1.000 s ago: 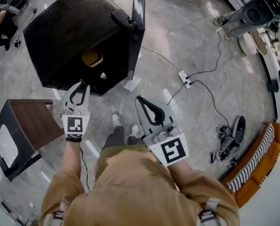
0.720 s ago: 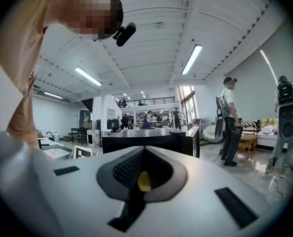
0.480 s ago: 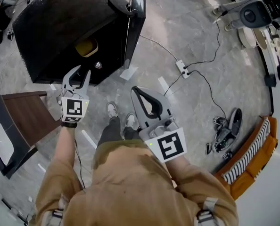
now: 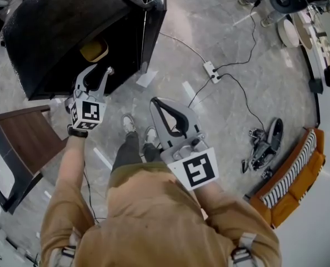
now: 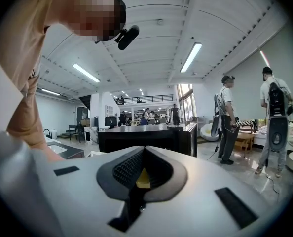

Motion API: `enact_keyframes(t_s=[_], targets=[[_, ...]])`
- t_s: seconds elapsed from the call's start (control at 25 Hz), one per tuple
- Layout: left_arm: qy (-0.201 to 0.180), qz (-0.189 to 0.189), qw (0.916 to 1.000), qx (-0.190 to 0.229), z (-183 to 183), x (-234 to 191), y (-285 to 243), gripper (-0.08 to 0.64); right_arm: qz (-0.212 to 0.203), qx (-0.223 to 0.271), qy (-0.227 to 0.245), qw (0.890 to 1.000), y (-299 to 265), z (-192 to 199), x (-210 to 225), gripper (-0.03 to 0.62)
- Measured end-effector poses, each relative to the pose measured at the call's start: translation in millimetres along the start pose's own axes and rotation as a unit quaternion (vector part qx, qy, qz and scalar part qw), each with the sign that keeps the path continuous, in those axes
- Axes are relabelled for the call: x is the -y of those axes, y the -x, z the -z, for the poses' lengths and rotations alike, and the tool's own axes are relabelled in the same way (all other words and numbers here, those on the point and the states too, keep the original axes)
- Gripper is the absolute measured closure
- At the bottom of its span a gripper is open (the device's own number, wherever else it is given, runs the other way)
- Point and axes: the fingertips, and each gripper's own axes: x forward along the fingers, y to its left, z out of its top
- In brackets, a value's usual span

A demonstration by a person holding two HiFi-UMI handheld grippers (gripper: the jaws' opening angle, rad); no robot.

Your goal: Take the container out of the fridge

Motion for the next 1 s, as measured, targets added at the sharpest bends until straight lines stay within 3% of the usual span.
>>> enact_keyframes(t_s=[0.56,0.8,1.0], targets=[[-0.043,0.013,0.9974,-0.056,30.8,-0.7,-48.8,0.423,0.009,-0.014,-0.002,1.0,-5.3,14.2,1.6,0.592],[-0.09,0.019,0.9913,-0.094,45.8,0.4,-66.8,0.41,0.012,-0.022,-0.003,1.0,-4.2,17.0,6.0,0.592],[-0.106,0.025,0.9869,-0.119,56.9,2.9,-77.6,0.402,0.014,-0.025,-0.005,1.0,-2.4,19.9,8.7,0.592]])
